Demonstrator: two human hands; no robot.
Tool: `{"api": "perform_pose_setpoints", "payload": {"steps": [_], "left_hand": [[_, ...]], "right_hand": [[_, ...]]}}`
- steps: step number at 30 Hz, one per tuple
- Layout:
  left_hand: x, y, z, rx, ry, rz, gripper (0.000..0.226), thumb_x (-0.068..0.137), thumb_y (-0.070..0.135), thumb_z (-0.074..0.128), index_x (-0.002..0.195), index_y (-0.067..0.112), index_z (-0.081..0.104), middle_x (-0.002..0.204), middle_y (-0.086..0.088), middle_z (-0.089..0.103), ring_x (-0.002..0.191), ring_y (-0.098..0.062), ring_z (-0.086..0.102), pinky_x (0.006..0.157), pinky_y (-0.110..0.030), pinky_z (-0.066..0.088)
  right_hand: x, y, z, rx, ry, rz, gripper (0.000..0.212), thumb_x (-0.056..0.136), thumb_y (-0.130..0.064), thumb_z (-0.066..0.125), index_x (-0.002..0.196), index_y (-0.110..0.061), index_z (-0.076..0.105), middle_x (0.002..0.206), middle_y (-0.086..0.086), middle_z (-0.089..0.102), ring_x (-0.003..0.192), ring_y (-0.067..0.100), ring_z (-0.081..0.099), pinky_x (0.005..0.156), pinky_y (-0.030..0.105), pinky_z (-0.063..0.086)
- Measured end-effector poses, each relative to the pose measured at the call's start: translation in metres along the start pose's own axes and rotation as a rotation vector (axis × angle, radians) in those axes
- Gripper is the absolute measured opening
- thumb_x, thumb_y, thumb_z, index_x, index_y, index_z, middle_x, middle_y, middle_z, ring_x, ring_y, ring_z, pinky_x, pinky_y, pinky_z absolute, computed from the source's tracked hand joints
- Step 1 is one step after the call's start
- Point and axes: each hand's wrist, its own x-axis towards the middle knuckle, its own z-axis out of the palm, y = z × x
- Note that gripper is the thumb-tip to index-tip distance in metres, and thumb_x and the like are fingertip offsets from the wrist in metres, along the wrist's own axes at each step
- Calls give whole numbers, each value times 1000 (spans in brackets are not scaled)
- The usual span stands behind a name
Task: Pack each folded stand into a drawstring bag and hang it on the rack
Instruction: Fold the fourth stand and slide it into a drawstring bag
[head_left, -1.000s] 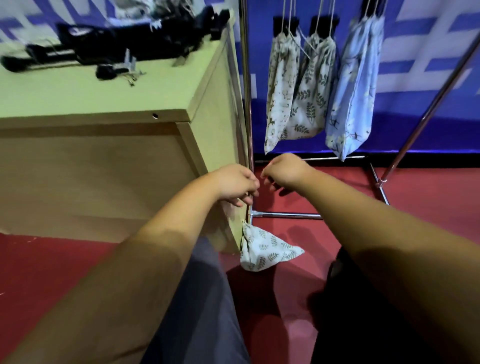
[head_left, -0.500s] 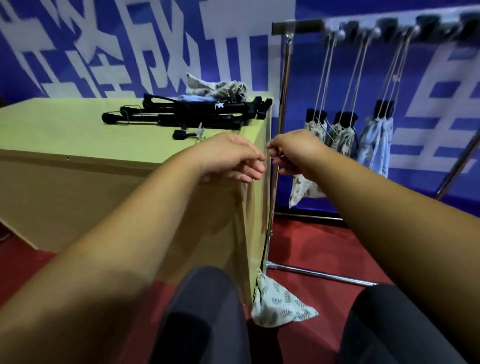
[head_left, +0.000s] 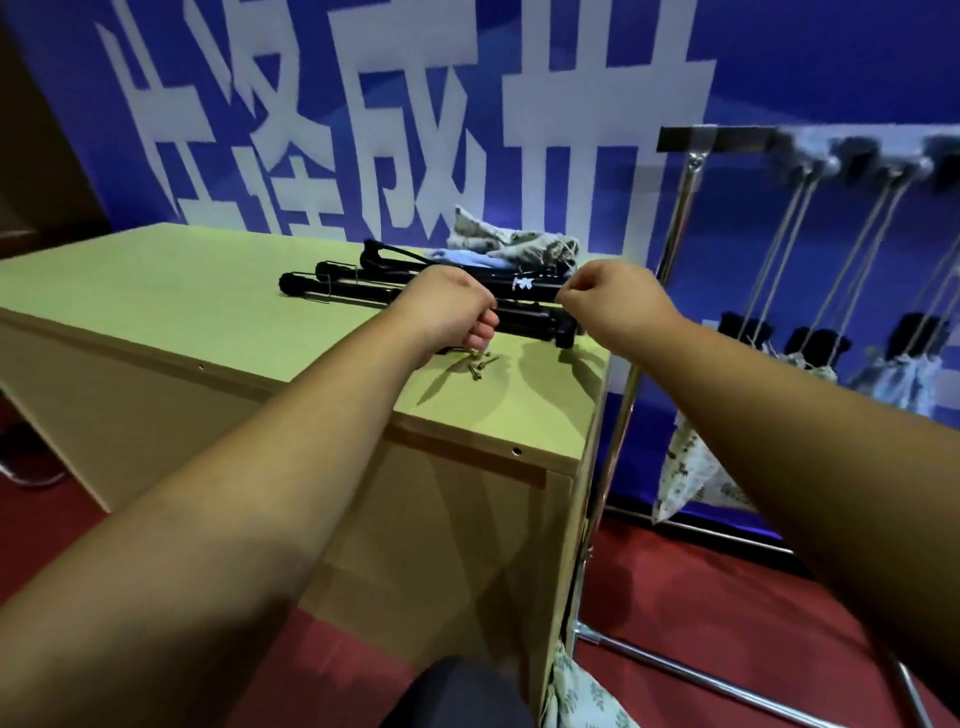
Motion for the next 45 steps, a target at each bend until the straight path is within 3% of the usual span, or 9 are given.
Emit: {"api": "perform_pose_setpoints", "payload": {"steps": [6, 9, 12, 15, 19, 28, 36, 41, 45], "left_hand": [[59, 11, -6, 600, 202, 104, 13, 98, 11, 52, 95, 22, 59, 93, -4, 61, 70, -17, 55, 54, -29, 40], [83, 5, -6, 717, 178, 19, 17, 99, 17, 62, 115, 11, 63, 105, -8, 63, 85, -24, 62, 66, -32, 47], [100, -4, -4, 763, 115, -4, 42, 99, 34, 71, 132, 8, 65, 120, -11, 68, 108, -28, 67, 92, -38, 57], [110, -11, -1, 779, 79, -74, 33, 103, 27, 65, 128, 5, 68, 121, -12, 72, 111, -29, 69, 98, -40, 57], [110, -19, -2, 630, 115, -109, 23, 98, 7, 51, 115, 0, 66, 110, -17, 68, 90, -33, 65, 72, -36, 51], [101, -9, -8, 569, 161, -89, 32, 106, 8, 45, 130, -3, 63, 110, -17, 66, 107, -36, 65, 83, -38, 50], [98, -16, -15, 336, 105, -141, 13, 103, 7, 52, 110, 3, 62, 112, -19, 72, 83, -31, 64, 72, -39, 57], [97, -29, -15, -43, 50, -167, 42, 105, 2, 44, 146, 9, 47, 93, -12, 66, 68, -23, 61, 59, -35, 51], [97, -24, -14, -65, 53, -125, 40, 101, 4, 49, 140, 10, 52, 95, -12, 74, 68, -22, 62, 62, -34, 52]], "right_hand": [[62, -18, 21, -237, 13, -153, 32, 98, -9, 62, 124, -19, 78, 123, 8, 75, 107, 31, 69, 86, 39, 58], [92, -14, 36, -393, -112, -193, 54, 101, -14, 62, 151, -32, 58, 142, 8, 64, 122, 33, 62, 89, 34, 49], [120, -5, 54, -512, -246, -90, 42, 100, -18, 61, 142, -22, 62, 118, 8, 69, 100, 28, 64, 79, 36, 53], [136, 3, 67, -638, -224, -71, 26, 101, -25, 61, 126, -21, 67, 105, 5, 66, 97, 28, 61, 80, 40, 51], [145, 10, 70, -790, -201, -108, 8, 102, -24, 60, 109, -23, 63, 96, 2, 57, 99, 28, 52, 82, 40, 42], [132, 9, 68, -605, -242, -62, 11, 98, -5, 54, 105, -13, 54, 116, 12, 47, 93, 33, 63, 86, 48, 59], [120, 5, 57, -457, -214, -50, 18, 103, -12, 54, 109, -5, 69, 97, 13, 66, 83, 26, 63, 71, 37, 55], [117, 10, 55, -296, -178, -14, 32, 102, -14, 56, 130, -5, 69, 122, 18, 71, 101, 32, 70, 92, 49, 62], [116, 14, 53, -217, -150, -21, 32, 100, -12, 57, 129, -4, 70, 118, 20, 71, 91, 32, 73, 85, 52, 64]]}}
